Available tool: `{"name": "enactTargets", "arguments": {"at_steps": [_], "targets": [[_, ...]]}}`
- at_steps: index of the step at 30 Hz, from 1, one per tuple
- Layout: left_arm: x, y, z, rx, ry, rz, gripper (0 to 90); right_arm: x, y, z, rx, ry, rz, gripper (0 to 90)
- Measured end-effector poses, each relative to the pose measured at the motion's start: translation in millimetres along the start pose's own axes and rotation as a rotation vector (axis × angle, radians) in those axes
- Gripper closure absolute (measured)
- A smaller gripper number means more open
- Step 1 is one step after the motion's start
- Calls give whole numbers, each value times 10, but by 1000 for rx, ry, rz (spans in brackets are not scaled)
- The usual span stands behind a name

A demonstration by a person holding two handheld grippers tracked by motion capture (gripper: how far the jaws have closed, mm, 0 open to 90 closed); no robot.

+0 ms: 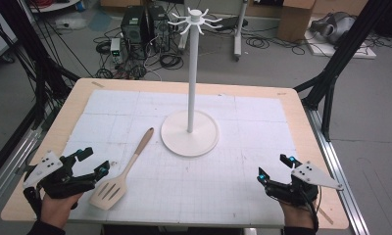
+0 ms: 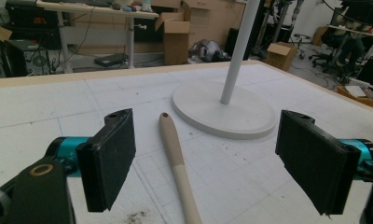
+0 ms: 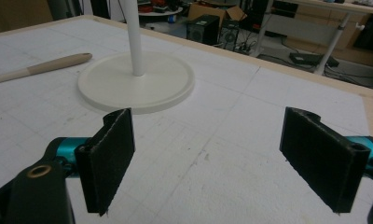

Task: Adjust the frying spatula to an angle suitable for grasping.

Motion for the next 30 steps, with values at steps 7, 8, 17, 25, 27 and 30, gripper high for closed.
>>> {"name": "enactTargets", "arguments": {"at_steps": [7, 8, 17, 25, 27, 30], "targets": [[20, 4, -39, 9, -8, 6, 207, 8, -15, 46, -21, -11, -17, 215], [20, 4, -43, 9, -11, 6, 206, 1, -17, 57, -30, -13, -28, 209], [-2, -5, -119, 27, 43, 26, 219, 14, 7, 86, -19, -20, -43, 199], [-65, -33, -198, 86, 72, 15, 187, 95, 36, 20, 28, -43, -15, 149], [-73, -36, -225, 111, 74, 11, 187, 107, 39, 16, 34, -42, -4, 149], [-89, -45, -256, 141, 85, 0, 201, 116, 44, 8, 40, -42, 3, 150]]}}
Point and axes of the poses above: each handheld gripper's, and its own axes: z roughly backward along the jaws, y roughly out of its underside, x roughly to its left, the point moved 4 cm from there along -z, roughly forward along the jaws, and after that the axes turned 12 degrees about -z, right-handed, at the moved point
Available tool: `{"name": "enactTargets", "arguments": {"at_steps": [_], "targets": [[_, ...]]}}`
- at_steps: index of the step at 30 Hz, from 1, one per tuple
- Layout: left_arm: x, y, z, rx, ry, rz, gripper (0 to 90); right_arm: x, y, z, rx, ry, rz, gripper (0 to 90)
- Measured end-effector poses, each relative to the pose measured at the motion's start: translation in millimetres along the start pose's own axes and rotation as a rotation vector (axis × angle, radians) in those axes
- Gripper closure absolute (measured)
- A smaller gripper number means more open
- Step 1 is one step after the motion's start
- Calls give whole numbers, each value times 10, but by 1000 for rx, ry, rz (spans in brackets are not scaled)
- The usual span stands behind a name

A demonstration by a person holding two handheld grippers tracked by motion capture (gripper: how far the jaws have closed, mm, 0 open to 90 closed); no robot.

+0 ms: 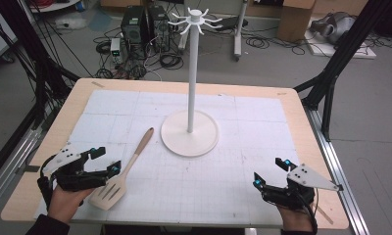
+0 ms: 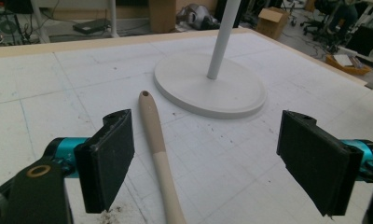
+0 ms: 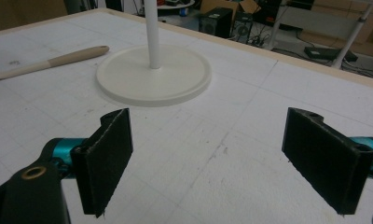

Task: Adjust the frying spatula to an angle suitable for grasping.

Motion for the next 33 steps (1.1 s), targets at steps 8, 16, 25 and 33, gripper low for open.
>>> {"name": "enactTargets", "arguments": {"at_steps": [8, 16, 25, 33], "targets": [[7, 11, -150, 108, 53, 13, 259, 1, 8, -28, 10, 3, -2, 150], [41, 123, -371, 233, -9, 17, 279, 3, -11, -50, 5, 10, -2, 150], [96, 181, -406, 282, -33, 15, 279, 6, 5, -75, 20, 15, 10, 150], [101, 228, -499, 340, -21, 51, 282, 0, 5, -42, 13, 23, 5, 150]]}}
Point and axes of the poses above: each handheld gripper's, and its own axes: z roughly backward along the jaws, y roughly out of its underside, x roughly to its left, the point moved 4 cm from there along -z, roughly forward along the jaws, and after that the axes turned 12 degrees about -z, right-handed, at the moved point
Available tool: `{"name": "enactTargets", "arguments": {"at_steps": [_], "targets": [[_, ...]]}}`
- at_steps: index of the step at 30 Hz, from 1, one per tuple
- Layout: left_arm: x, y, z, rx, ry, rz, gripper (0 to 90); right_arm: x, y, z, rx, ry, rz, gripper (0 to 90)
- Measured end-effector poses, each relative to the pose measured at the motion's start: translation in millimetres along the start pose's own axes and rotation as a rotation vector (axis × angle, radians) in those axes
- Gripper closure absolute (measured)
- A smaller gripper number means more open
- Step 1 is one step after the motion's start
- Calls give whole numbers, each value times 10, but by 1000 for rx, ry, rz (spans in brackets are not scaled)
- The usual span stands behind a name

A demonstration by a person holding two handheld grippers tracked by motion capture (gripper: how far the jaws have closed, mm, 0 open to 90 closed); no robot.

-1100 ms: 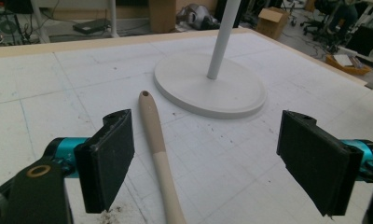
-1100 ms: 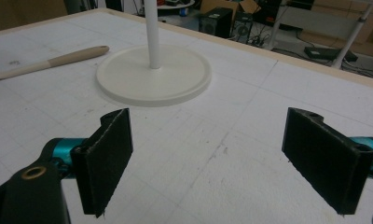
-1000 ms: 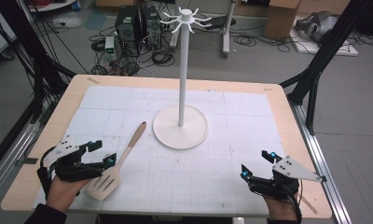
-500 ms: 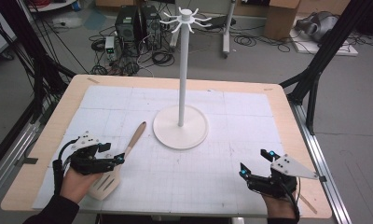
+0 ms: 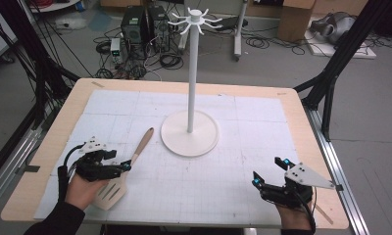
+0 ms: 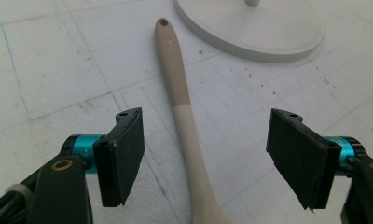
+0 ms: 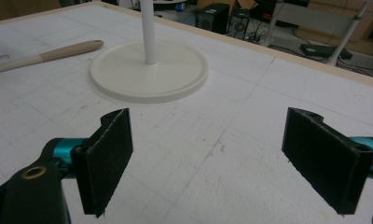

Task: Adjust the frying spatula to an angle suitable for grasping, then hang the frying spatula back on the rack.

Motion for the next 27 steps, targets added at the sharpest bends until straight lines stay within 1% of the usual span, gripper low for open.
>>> {"name": "enactTargets", "arguments": {"at_steps": [2, 4, 5, 6, 7, 9, 11, 12, 15, 16, 19, 20, 21, 22, 23, 24, 25, 27], "targets": [[3, 15, -67, 42, -3, 5, 284, -4, 1, -2, 2, -1, 3, 150], [-1, 26, -122, 85, -6, -16, 294, -3, 3, -5, 5, 1, 6, 150], [-5, 29, -144, 99, -9, -20, 298, -2, 1, -8, 1, 0, 9, 150], [1, 41, -171, 142, -13, -22, 325, -8, 0, -11, 4, 1, 16, 150], [1, 41, -171, 142, -13, -22, 346, -8, 1, -14, 3, 2, 12, 150], [14, 51, -195, 165, -21, -15, 361, -11, 8, -13, 10, 4, 12, 150], [29, 53, -215, 189, -15, -3, 377, -8, 13, -6, 11, 6, 11, 150], [29, 53, -215, 189, -15, -3, 386, -8, 13, -6, 11, 6, 11, 150], [28, 28, -238, 218, -12, -13, 400, -9, 9, 4, 7, 9, 14, 150], [23, 17, -243, 225, -7, -20, 430, -1, 9, 3, 10, 6, 14, 150], [13, 0, -270, 233, -13, -25, 452, 1, 15, -2, 17, 6, 25, 150], [18, 11, -294, 252, -12, -29, 465, 5, 20, 3, 19, 7, 27, 150], [18, 11, -294, 252, -12, -29, 477, 6, 21, 8, 17, 7, 30, 150], [18, 15, -300, 262, -7, -29, 477, 6, 21, 8, 17, 7, 30, 150], [20, 17, -308, 262, -9, -31, 491, -2, 23, 16, 14, 9, 38, 150], [16, 18, -310, 266, -6, -32, 491, -2, 23, 16, 14, 9, 38, 150], [5, 24, -322, 275, -7, -38, 520, -10, 32, 30, 18, 12, 31, 150], [-3, 31, -331, 279, -7, -38, 536, -20, 31, 41, 16, 16, 30, 150]]}}
Point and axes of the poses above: each handheld gripper's, and its own axes: z roughly backward along the jaws, y roughly out of its underside, x roughly to its left, the point moved 4 cm from there along -z, roughly forward along the jaws, and after that the axes turned 12 degrees about -z, right-handed, at the moved point
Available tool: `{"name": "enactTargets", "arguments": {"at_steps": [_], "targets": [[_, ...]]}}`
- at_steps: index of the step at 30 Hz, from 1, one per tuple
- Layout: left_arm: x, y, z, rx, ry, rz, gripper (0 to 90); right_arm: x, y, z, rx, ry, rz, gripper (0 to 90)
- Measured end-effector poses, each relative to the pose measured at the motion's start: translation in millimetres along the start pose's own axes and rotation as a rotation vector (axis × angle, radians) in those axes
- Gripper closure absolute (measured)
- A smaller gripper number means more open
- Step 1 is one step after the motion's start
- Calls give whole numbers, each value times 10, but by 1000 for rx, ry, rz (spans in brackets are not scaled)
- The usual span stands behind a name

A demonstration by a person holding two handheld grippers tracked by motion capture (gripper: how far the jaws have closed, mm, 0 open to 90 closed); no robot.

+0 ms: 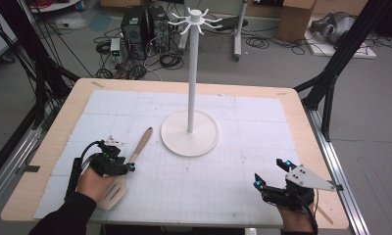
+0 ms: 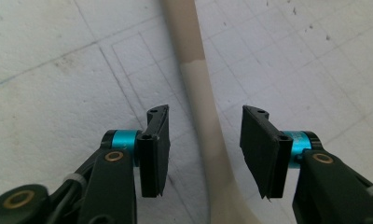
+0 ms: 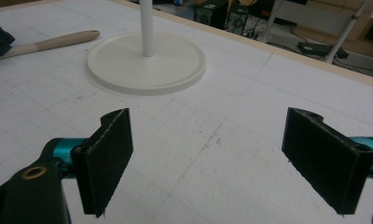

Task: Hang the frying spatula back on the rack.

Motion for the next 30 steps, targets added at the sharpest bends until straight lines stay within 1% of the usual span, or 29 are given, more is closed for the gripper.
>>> {"name": "enactTargets", "arguments": {"at_steps": [1, 3, 4, 6, 7, 9, 12, 13, 14, 15, 16, 18, 19, 27, 28, 30], "targets": [[-9, 4, -6, 9, 2, -8, 536, 0, 0, 0, 0, 0, 0, 150], [-32, 9, -21, 25, 5, -25, 565, 1, -4, 4, -4, 2, -1, 151], [-40, 9, -23, 25, -6, -28, 569, 1, -4, 3, -4, 3, 3, 150], [-33, 12, -21, 24, -7, -22, 597, 8, 0, -3, 2, 1, -1, 151], [-28, 14, -22, 20, -8, -21, 597, 8, 0, -3, 2, 1, -1, 151], [-24, 17, -21, 23, -15, -26, 636, 10, -1, -6, 1, 2, 1, 151], [-30, 17, -21, 29, -31, -35, 648, 9, 0, -9, 4, 0, 3, 151], [-30, 17, -23, 28, -30, -33, 653, 10, 2, -13, 3, -1, 2, 151], [-32, 16, -16, 28, -11, -27, 687, 11, 1, -12, 4, -1, 5, 151], [-32, 16, -16, 28, -11, -27, 712, 11, 1, -12, 4, -1, 5, 151], [-41, 15, -15, 27, -1, -27, 737, 9, -1, -10, 2, 0, 8, 152], [-43, 15, -16, 25, -5, -26, 737, 8, -1, -8, 3, 1, 7, 152], [-38, 16, -13, 28, 1, -28, 739, 8, 0, -9, 3, 1, 5, 152], [-24, 15, -7, 23, 19, 7, 760, 11, 6, -23, 8, -3, 1, 154], [-29, 14, -3, 24, 19, 5, 775, 5, 6, -28, 10, -3, 8, 155], [-35, 13, 12, 20, 14, -2, 777, 6, 7, -28, 11, -5, 5, 156]]}}
Point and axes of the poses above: each handheld gripper's, and its own axes: z roughly backward along the jaws, y roughly out of its underside, x roughly to its left, the point moved 4 cm from there along -z, roughly forward along the jaws, and after that the axes turned 12 degrees about -z, right-handed, at the moved point
